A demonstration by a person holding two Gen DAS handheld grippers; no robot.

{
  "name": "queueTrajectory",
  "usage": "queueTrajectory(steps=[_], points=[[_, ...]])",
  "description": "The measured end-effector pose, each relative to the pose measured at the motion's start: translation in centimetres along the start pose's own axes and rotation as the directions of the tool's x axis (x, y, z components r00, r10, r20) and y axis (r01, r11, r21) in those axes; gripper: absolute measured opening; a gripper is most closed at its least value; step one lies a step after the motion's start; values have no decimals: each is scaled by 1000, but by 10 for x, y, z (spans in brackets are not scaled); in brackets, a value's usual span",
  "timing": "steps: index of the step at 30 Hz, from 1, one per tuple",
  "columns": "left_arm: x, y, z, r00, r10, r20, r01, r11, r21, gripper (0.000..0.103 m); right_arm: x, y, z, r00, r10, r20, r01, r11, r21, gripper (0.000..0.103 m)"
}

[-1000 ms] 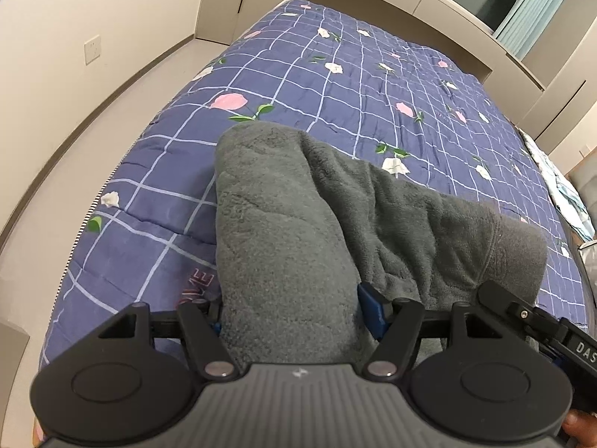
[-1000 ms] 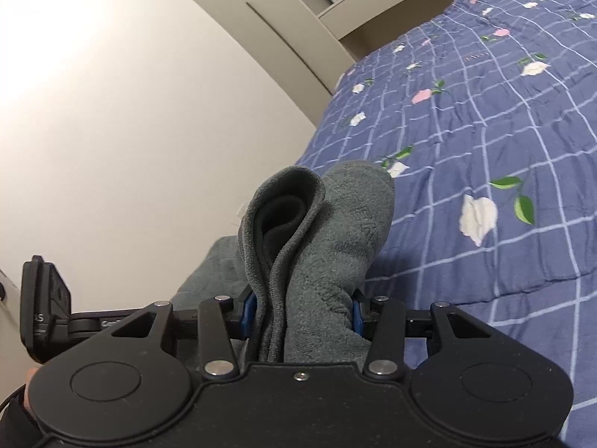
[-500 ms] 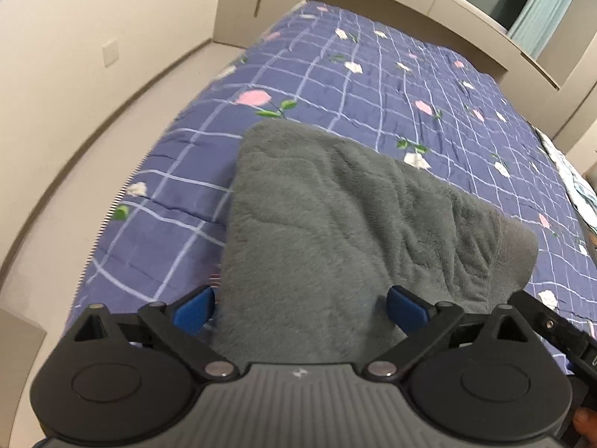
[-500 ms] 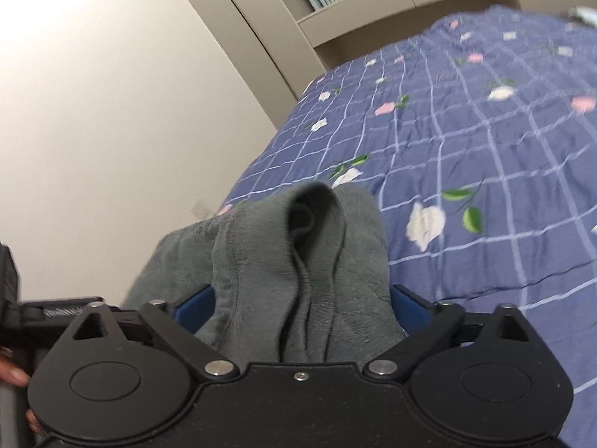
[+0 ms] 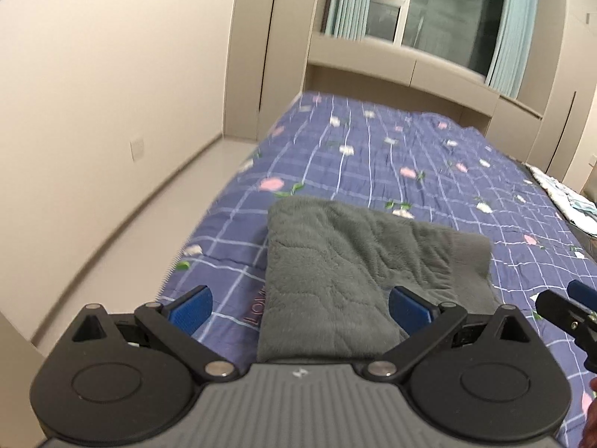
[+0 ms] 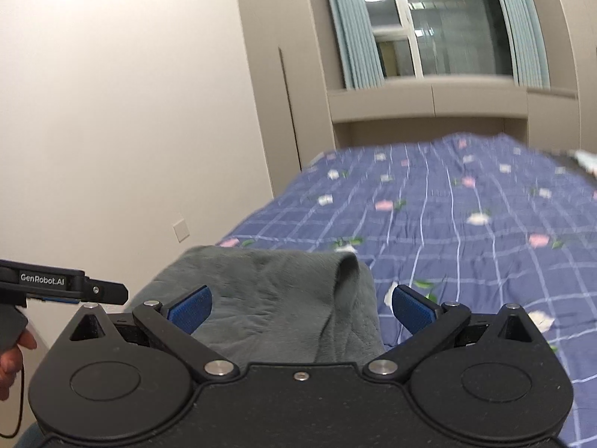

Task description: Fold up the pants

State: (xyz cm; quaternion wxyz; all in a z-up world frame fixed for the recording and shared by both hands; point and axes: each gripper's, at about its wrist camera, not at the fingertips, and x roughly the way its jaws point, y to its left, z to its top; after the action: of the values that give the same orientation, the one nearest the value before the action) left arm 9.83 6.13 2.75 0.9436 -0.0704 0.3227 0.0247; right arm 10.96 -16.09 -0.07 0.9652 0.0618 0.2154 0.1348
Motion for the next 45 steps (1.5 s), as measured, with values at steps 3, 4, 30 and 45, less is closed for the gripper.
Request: queueTrajectory(steps=[3,4,30,45], points=[[-28,-2,-13,998,9,69,-11,1000,25,103,-26,13,-5,999,4,36,-3,1000,-25,103],[-37,-3,-18,996,11,89,-14,999,30,103,-34,17,-8,999,6,44,-5,999,-33,103],[-110,-11,-96,989,-7,146,-7,995,97,103,-129,52,-68,997,-38,64,42,997,-58,103],[-106,-14,-96,993,-13,114,-1,992,124,103,-123,52,-71,999,-30,45,33,998,-60,103]])
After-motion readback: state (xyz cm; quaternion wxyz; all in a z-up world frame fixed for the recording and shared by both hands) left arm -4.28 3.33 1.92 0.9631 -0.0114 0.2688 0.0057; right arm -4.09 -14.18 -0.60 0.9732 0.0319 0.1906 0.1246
